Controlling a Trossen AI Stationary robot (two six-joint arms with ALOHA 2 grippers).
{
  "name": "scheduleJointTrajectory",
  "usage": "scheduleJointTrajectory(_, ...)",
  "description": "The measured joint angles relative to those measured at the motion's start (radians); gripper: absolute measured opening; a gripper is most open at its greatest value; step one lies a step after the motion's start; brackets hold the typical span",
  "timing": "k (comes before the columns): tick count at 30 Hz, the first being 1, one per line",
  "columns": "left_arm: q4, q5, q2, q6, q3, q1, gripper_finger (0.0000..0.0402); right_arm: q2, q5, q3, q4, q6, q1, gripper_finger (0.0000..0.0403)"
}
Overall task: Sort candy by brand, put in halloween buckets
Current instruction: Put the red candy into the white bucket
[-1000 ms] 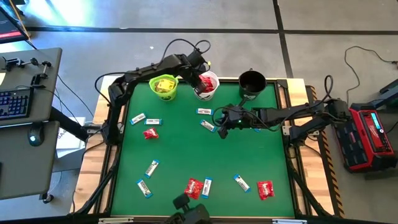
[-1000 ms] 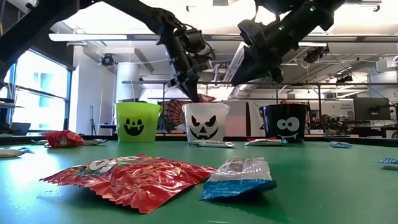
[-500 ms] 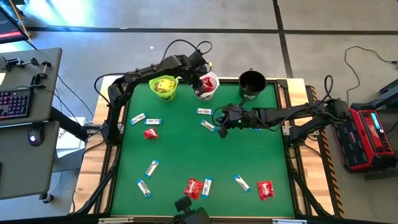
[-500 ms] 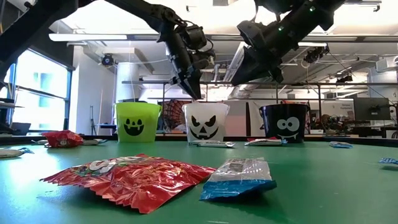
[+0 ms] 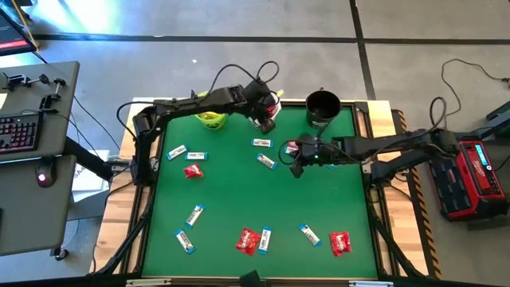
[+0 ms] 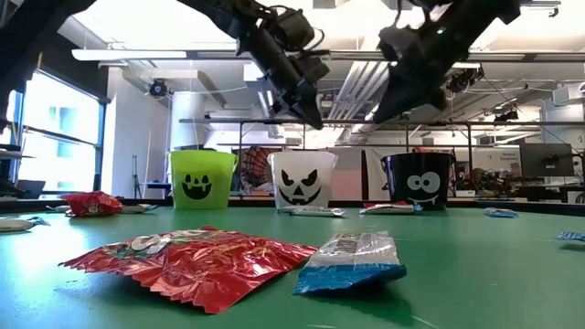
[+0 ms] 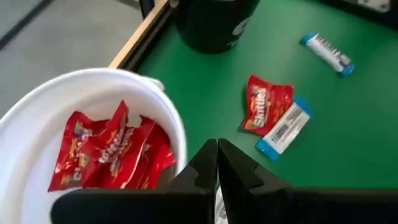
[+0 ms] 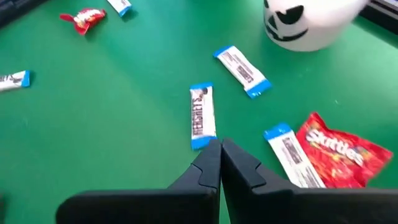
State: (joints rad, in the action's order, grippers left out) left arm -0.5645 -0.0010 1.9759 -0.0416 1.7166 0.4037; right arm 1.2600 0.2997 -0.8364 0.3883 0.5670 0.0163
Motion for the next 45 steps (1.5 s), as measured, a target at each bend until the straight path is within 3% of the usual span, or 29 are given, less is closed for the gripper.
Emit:
scheduleJointTrajectory(5, 0.144, -0.015, -0.094, -0.017, -0.155, -0.037, 0.0001, -0.040, -0.018, 0.000, 0.071, 0.037, -0.045, 0.0000)
scheduleJointTrajectory(11, 0.296, -0.036, -0.255, -0.026, -0.383, -0.081, 0.0001, -0.056, -0.083, 0.000, 0.130, 0.125, -0.203, 0.0000)
scheduleJointTrajectory(22, 0.378, -0.037, -0.539, -0.029, -0.731, -0.177, 0.0001, -0.056, -0.147, 0.000, 0.288, 0.375, -0.460, 0.0000)
scheduleJointTrajectory(29, 0.100, 0.110, -0.675, -0.014, -0.818, -0.232, 0.0001, -0.056, -0.066, 0.000, 0.311, 0.376, -0.487, 0.0000)
scheduleJointTrajectory(34, -0.211, 0.063, -0.713, -0.076, -0.818, -0.286, 0.0010, -0.056, -0.050, 0.000, 0.329, 0.360, -0.465, 0.0001)
scheduleJointTrajectory(38, -0.421, 0.043, -0.714, -0.246, -0.818, -0.341, 0.0045, -0.056, -0.049, 0.000, 0.329, 0.315, -0.432, 0.0001)
scheduleJointTrajectory(42, -0.524, -0.002, -0.714, -0.440, -0.840, -0.370, 0.0088, -0.056, -0.069, 0.000, 0.327, 0.247, -0.397, 0.0001)
scheduleJointTrajectory(45, -0.536, -0.008, -0.713, -0.500, -0.894, -0.373, 0.0119, -0.056, -0.070, 0.000, 0.326, 0.220, -0.379, 0.0001)
